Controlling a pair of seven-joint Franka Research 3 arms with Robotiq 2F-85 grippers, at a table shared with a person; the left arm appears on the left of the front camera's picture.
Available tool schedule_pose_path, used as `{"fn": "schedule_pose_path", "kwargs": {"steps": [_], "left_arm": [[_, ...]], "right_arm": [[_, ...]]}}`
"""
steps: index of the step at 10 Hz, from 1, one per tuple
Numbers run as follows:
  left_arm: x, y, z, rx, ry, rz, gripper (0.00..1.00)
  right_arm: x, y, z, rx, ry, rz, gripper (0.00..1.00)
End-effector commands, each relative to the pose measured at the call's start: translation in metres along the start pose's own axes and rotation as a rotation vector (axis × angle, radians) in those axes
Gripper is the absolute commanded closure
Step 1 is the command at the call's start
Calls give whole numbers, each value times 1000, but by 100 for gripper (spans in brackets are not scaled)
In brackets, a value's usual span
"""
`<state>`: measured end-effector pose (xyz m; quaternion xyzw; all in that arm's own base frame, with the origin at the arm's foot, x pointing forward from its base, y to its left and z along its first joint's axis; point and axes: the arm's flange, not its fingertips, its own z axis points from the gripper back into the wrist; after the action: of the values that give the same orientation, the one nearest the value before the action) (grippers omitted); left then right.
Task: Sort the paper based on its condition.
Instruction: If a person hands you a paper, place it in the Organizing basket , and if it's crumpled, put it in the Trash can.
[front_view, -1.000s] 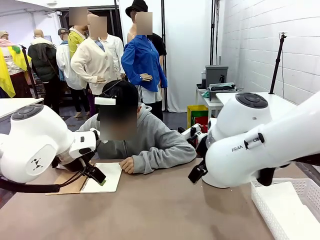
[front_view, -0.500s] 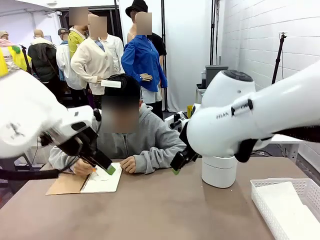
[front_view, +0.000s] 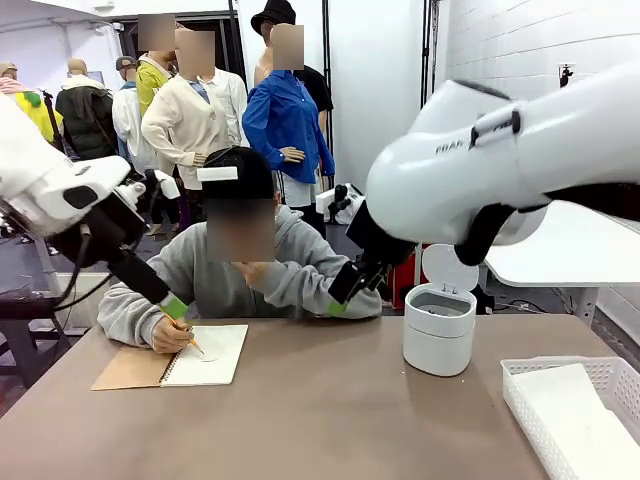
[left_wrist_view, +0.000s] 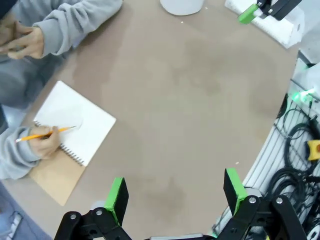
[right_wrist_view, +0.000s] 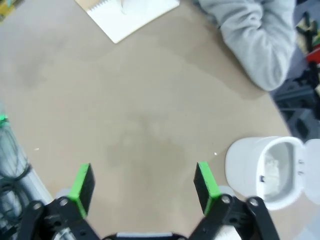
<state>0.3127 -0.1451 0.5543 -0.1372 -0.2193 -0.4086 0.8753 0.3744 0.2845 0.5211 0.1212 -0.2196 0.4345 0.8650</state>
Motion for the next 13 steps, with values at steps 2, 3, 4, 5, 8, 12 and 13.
{"fn": "schedule_pose_path", "kwargs": {"steps": [2, 3, 4, 5, 8, 12, 13], "left_arm": [[-5, 31, 30, 114, 12, -68, 0], [-4, 33, 35, 133, -46, -61, 0], [-4, 24, 23, 93, 17, -44, 0], [-4, 24, 23, 93, 17, -44, 0], [-4, 24, 23, 93, 17, -44, 0], [-5, 26, 23, 107, 19, -53, 0], [-2, 34, 28, 51, 16, -69, 0]], "right_arm": [[7, -10, 23, 6, -36, 36, 0], [7, -12, 24, -9, -63, 52, 0], [9, -3, 23, -7, -23, 11, 0], [9, -3, 23, -7, -23, 11, 0], [9, -3, 23, -7, -23, 11, 0], [11, -3, 24, -13, -27, 22, 0], [20, 1, 30, -35, -60, 62, 0]]}}
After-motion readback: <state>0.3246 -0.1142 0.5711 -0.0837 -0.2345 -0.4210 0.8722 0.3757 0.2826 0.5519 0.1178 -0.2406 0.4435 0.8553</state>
